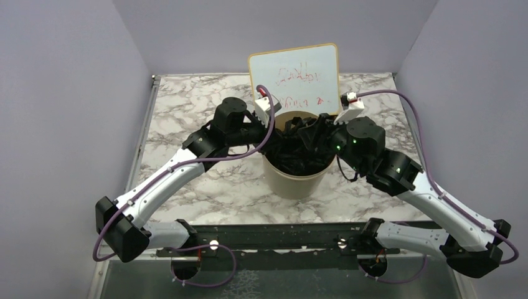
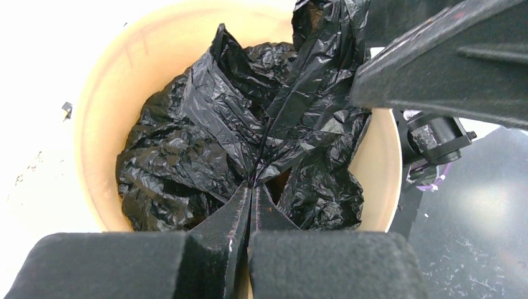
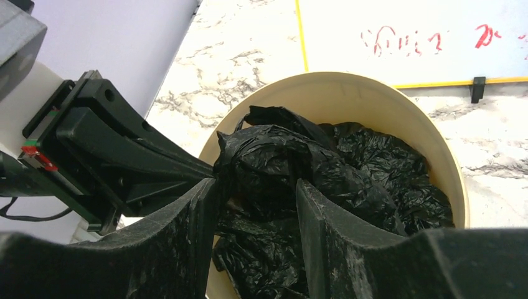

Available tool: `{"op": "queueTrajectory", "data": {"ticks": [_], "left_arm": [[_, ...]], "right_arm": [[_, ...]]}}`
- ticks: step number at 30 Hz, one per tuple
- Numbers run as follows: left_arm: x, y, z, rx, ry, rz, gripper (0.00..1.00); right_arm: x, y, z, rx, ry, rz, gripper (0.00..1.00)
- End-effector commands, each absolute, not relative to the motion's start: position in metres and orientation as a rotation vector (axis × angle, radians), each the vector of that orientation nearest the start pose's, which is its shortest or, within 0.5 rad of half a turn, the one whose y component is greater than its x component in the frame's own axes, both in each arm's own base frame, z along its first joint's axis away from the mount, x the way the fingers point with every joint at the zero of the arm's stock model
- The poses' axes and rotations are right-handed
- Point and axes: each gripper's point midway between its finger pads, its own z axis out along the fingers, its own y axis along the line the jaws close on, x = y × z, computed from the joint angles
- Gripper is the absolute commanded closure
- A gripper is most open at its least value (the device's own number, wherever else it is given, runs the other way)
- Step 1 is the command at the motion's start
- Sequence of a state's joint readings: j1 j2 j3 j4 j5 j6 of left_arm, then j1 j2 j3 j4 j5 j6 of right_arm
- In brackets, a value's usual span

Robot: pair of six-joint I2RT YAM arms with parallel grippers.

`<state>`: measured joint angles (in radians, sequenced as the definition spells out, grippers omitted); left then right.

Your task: Put the trash bags into the trash bin

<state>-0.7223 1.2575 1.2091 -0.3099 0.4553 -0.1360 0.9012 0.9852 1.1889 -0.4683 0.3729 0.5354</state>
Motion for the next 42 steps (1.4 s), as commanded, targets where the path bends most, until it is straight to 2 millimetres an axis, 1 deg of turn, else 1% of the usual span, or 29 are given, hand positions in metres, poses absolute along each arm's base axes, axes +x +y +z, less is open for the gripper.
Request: {"op": "queueTrajectory", "data": {"ticks": [1, 3, 7, 11, 12, 14, 17, 19, 20, 21, 22, 23, 24, 26, 28, 29, 30, 31, 33, 35, 38, 40, 42], "left_arm": [[0.236, -0.309, 0.308, 0.825, 1.787, -0.971, 1.0], [0.235, -0.308, 0.311, 0.822, 1.776, -0.978, 1.0], [0.232, -0.311, 0.312, 0.831, 1.767, -1.002, 1.0], [0.23, -0.313, 0.31, 0.837, 1.772, -1.02, 1.0], [0.23, -0.313, 0.31, 0.831, 1.775, -1.023, 1.0], [0.229, -0.315, 0.311, 0.824, 1.773, -1.047, 1.0], [0.225, -0.318, 0.312, 0.835, 1.772, -1.082, 1.0], [0.222, -0.317, 0.311, 0.837, 1.776, -1.088, 1.0], [0.222, -0.315, 0.311, 0.825, 1.779, -1.083, 1.0], [0.222, -0.314, 0.313, 0.818, 1.775, -1.082, 1.0], [0.221, -0.313, 0.315, 0.811, 1.764, -1.081, 0.99], [0.221, -0.312, 0.317, 0.805, 1.755, -1.079, 0.9], [0.22, -0.31, 0.319, 0.802, 1.746, -1.079, 0.8], [0.217, -0.308, 0.32, 0.809, 1.737, -1.079, 0.67], [0.219, -0.307, 0.324, 0.789, 1.737, -1.072, 0.45], [0.223, -0.305, 0.327, 0.744, 1.746, -1.058, 0.36], [0.23, -0.303, 0.329, 0.699, 1.761, -1.043, 0.29], [0.234, -0.302, 0.331, 0.678, 1.77, -1.038, 0.23], [0.243, -0.3, 0.335, 0.638, 1.792, -1.039, 0.11], [0.252, -0.3, 0.343, 0.606, 1.789, -1.069, 0.06], [0.259, -0.301, 0.358, 0.61, 1.742, -1.141, 0.04], [0.258, -0.309, 0.365, 0.678, 1.703, -1.187, 0.01], [0.252, -0.322, 0.365, 0.793, 1.69, -1.25, 0.04]], "right_arm": [[0.239, 0.22, 0.362, -0.019, 1.792, 0.687, 0.46], [0.235, 0.224, 0.365, -0.054, 1.787, 0.713, 0.44], [0.227, 0.241, 0.362, -0.127, 1.811, 0.792, 0.43], [0.226, 0.26, 0.366, -0.121, 1.786, 0.901, 0.44], [0.229, 0.262, 0.369, -0.096, 1.776, 0.916, 0.44], [0.236, 0.265, 0.37, -0.038, 1.764, 0.927, 0.59], [0.244, 0.266, 0.365, -0.017, 1.759, 0.901, 0.71], [0.246, 0.269, 0.363, -0.037, 1.765, 0.891, 0.72], [0.247, 0.27, 0.362, -0.036, 1.776, 0.882, 0.76], [0.247, 0.27, 0.361, -0.041, 1.783, 0.877, 0.85], [0.246, 0.271, 0.362, -0.061, 1.779, 0.879, 0.9], [0.245, 0.271, 0.364, -0.076, 1.768, 0.88, 0.93], [0.243, 0.268, 0.365, -0.079, 1.76, 0.877, 0.97], [0.24, 0.264, 0.365, -0.089, 1.75, 0.877, 0.99], [0.235, 0.257, 0.357, -0.099, 1.765, 0.859, 0.99], [0.233, 0.248, 0.349, -0.066, 1.793, 0.838, 0.99], [0.23, 0.238, 0.336, -0.017, 1.827, 0.821, 0.99], [0.225, 0.233, 0.331, -0.002, 1.824, 0.833, 0.99], [0.213, 0.228, 0.335, -0.012, 1.752, 0.912, 0.99], [0.202, 0.224, 0.343, -0.019, 1.707, 0.975, 0.99], [0.193, 0.224, 0.339, -0.07, 1.739, 0.987, 0.99], [0.19, 0.228, 0.33, -0.102, 1.794, 0.979, 0.99], [0.188, 0.231, 0.323, -0.128, 1.827, 0.974, 0.99]]}}
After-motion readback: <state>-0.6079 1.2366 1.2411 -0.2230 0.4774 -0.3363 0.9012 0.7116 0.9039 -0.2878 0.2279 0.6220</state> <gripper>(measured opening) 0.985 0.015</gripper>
